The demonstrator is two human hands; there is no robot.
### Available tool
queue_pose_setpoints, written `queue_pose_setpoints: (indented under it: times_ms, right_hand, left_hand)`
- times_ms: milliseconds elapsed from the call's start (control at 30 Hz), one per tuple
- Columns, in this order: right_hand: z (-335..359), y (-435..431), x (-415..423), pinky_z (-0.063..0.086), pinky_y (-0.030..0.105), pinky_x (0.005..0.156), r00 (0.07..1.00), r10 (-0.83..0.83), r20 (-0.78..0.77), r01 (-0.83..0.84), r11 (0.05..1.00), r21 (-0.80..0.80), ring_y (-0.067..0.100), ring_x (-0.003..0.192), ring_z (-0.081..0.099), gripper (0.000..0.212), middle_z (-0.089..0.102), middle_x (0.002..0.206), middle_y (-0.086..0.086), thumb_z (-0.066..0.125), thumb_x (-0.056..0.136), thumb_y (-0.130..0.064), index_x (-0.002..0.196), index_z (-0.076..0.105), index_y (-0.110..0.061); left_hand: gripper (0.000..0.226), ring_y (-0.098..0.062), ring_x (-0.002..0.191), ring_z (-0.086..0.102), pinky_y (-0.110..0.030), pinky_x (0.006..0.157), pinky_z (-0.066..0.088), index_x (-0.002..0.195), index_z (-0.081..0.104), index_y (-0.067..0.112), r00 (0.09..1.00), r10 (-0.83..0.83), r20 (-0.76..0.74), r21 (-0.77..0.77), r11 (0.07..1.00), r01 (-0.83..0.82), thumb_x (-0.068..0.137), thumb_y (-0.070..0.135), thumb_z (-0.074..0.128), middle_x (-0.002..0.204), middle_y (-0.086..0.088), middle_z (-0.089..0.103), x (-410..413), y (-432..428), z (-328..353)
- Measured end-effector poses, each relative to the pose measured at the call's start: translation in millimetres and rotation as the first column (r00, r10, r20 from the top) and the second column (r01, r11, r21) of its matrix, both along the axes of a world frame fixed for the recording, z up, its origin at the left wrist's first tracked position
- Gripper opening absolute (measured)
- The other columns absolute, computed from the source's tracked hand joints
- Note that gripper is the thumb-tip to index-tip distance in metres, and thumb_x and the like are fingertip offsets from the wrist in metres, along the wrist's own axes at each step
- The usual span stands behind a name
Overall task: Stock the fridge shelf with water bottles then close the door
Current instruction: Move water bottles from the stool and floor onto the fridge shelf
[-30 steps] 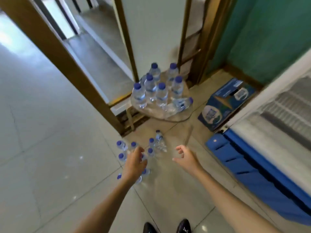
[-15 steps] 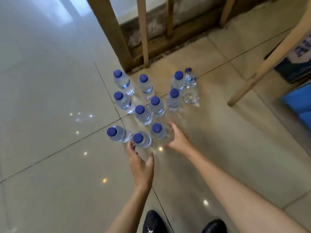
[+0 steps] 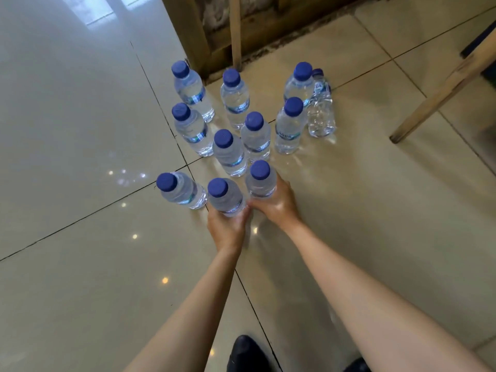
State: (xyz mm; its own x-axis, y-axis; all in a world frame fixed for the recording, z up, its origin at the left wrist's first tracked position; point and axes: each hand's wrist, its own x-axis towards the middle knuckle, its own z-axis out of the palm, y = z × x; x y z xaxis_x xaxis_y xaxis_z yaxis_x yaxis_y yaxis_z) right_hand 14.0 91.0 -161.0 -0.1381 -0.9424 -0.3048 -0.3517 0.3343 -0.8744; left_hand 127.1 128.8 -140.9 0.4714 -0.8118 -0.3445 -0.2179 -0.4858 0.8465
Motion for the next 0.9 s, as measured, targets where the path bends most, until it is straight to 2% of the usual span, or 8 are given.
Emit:
queue_pose_setpoints:
  times_ms: [67,167,267,400,533,667,733,900]
  right_hand:
    - [13,6,-8,0.054,0.034,0.077,1.000,-0.015,0.025,0.015,1.000,0.016,0.018,0.090,0.067,0.053,0.071,0.093,-0.007,0.081,0.050,-0.025,0.099,0.062,-0.022]
    - [50,18,-23,0.050,0.028,0.082,0.999,-0.015,0.045,0.013,0.999,0.050,0.015,0.092,0.066,0.056,0.069,0.093,-0.009,0.085,0.053,-0.020,0.104,0.063,-0.020]
    - [110,28,-39,0.049,0.020,0.081,0.998,0.002,0.068,-0.006,0.999,0.054,0.007,0.088,0.066,0.053,0.070,0.093,-0.011,0.088,0.057,-0.018,0.104,0.063,-0.023]
    - [208,34,-57,0.048,0.015,0.077,0.995,-0.031,0.096,0.026,0.999,0.044,0.000,0.088,0.065,0.055,0.070,0.095,-0.011,0.090,0.058,-0.019,0.106,0.063,-0.020]
    - [329,27,-80,0.043,0.004,0.069,0.988,-0.054,0.145,0.053,0.999,0.008,-0.011,0.082,0.063,0.052,0.069,0.094,-0.015,0.087,0.063,-0.011,0.106,0.063,-0.024]
    - [458,20,-107,0.053,0.020,0.071,0.983,-0.084,0.165,0.093,0.995,-0.047,0.003,0.079,0.068,0.041,0.073,0.086,-0.007,0.086,0.064,-0.015,0.099,0.065,-0.021]
    - [524,17,-121,0.052,0.025,0.068,0.979,-0.113,0.172,0.127,0.989,-0.076,0.002,0.072,0.066,0.032,0.071,0.076,-0.010,0.084,0.066,-0.011,0.090,0.065,-0.021]
    - [684,12,-153,0.047,0.009,0.065,0.954,-0.247,0.171,0.277,0.943,-0.182,-0.009,0.073,0.064,0.041,0.070,0.084,-0.013,0.085,0.067,-0.012,0.101,0.065,-0.023]
  left_hand:
    - [0.030,0.002,0.072,0.063,-0.008,0.065,0.048,0.089,0.062,0.012,1.000,-0.019,-0.020,0.024,1.000,0.019,0.067,0.008,0.081,0.082,0.002,0.068,2,3,12]
    - [0.043,-0.015,0.083,0.067,-0.025,0.074,0.055,0.102,0.060,0.009,0.997,-0.055,-0.053,0.046,0.997,0.058,0.063,0.005,0.079,0.093,-0.005,0.070,0,10,47]
    - [0.043,-0.013,0.075,0.064,-0.019,0.065,0.053,0.101,0.059,0.009,0.992,-0.084,-0.094,0.083,0.992,0.091,0.062,-0.001,0.075,0.088,-0.001,0.068,-7,12,109]
    - [0.041,-0.015,0.069,0.058,-0.031,0.062,0.051,0.094,0.056,0.009,0.971,-0.162,-0.177,0.096,0.979,0.181,0.058,-0.004,0.069,0.079,-0.003,0.063,-18,3,206]
    - [0.037,-0.018,0.070,0.058,-0.025,0.058,0.050,0.087,0.058,0.009,0.902,-0.356,-0.246,-0.012,0.931,0.364,0.057,-0.012,0.064,0.078,-0.008,0.061,-33,-18,333]
    - [0.044,-0.013,0.073,0.067,-0.020,0.062,0.055,0.099,0.060,0.005,0.840,-0.470,-0.270,-0.135,0.882,0.451,0.060,-0.014,0.069,0.082,-0.006,0.069,-50,-42,466]
    - [0.046,-0.011,0.074,0.068,-0.020,0.065,0.054,0.103,0.058,0.008,0.811,-0.517,-0.273,-0.195,0.856,0.479,0.065,-0.016,0.070,0.083,-0.003,0.069,-61,-53,530]
    - [0.052,-0.012,0.081,0.069,-0.025,0.075,0.055,0.109,0.055,0.008,0.688,-0.693,-0.216,-0.346,0.713,0.610,0.066,-0.012,0.074,0.093,-0.007,0.069,-101,-76,683]
